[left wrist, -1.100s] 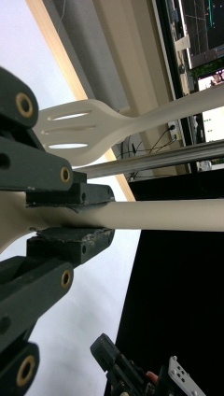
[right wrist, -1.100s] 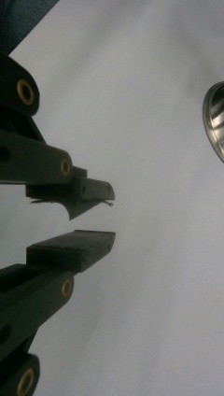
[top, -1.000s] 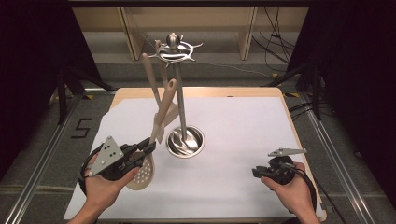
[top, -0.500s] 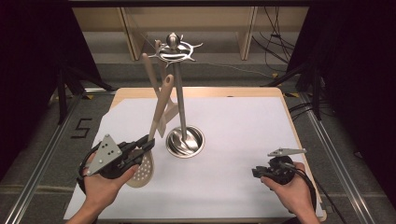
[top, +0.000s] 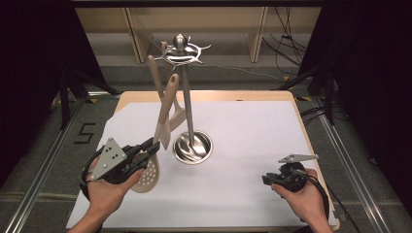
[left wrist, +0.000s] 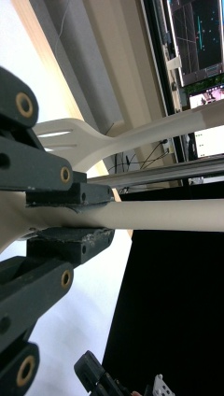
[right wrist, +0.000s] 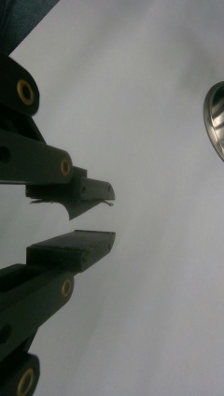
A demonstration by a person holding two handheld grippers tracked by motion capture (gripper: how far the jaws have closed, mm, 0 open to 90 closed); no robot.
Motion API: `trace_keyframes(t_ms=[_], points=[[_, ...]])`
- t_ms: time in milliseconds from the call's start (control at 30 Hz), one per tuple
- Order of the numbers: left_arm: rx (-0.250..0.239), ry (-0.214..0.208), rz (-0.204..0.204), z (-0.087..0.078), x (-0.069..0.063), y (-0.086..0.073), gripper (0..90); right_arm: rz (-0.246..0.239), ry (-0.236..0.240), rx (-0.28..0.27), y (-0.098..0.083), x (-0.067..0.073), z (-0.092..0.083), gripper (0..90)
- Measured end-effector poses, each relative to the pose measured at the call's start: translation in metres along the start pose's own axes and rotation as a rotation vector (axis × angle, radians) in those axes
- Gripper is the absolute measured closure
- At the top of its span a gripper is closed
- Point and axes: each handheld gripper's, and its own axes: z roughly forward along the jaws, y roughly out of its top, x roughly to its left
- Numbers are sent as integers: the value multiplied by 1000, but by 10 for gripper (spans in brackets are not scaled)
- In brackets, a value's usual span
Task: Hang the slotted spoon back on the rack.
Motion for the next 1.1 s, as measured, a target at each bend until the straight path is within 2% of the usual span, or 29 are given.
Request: trace_keyframes(t_ms=[333, 367, 400, 467, 700, 867, 900, 933, 1033, 1067, 1100], points=[[-11, 25, 12, -1, 1, 4, 784, -3, 0, 0, 0, 0, 0, 741], [-11, 25, 11, -1, 1, 5, 784, 4, -11, 7, 0, 0, 0, 741], [-13, 27, 10, -1, 1, 5, 784, 12, -3, 10, 0, 1, 0, 742], [-11, 30, 11, -1, 1, 5, 784, -7, -5, 0, 0, 0, 0, 742], [-9, 47, 11, 0, 3, 6, 783, -1, -13, -7, 0, 1, 0, 742], [-5, 58, 15, 1, 4, 8, 784, 0, -17, 11, 0, 0, 0, 742], [-5, 61, 20, 2, 5, 8, 784, 6, -6, 3, 0, 1, 0, 742], [-4, 64, 18, 2, 5, 9, 783, 12, -20, 2, 0, 2, -1, 741], [1, 72, 26, 2, 4, 9, 783, -2, -21, -3, 0, 1, 0, 741], [2, 74, 30, 3, 3, 9, 783, 4, -13, -27, -1, 1, 1, 741], [6, 75, 35, 3, 2, 9, 783, 4, -13, -26, -1, 1, 1, 741]])
